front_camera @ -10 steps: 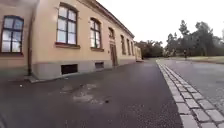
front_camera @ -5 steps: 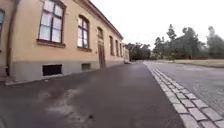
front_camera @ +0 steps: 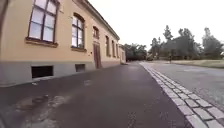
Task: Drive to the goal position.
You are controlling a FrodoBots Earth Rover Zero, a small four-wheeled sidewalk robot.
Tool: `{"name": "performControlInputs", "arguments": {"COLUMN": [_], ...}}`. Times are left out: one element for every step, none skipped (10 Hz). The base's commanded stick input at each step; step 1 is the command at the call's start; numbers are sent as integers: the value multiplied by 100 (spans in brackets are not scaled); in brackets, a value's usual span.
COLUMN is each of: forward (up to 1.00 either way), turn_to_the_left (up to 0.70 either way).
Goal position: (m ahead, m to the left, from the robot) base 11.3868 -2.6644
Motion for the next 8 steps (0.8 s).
{"name": "performControlInputs", "arguments": {"forward": [70,70,70,70,70,70,70,70], "turn_to_the_left": [0,-7,-13,-13,-13,-12,-5,0]}}
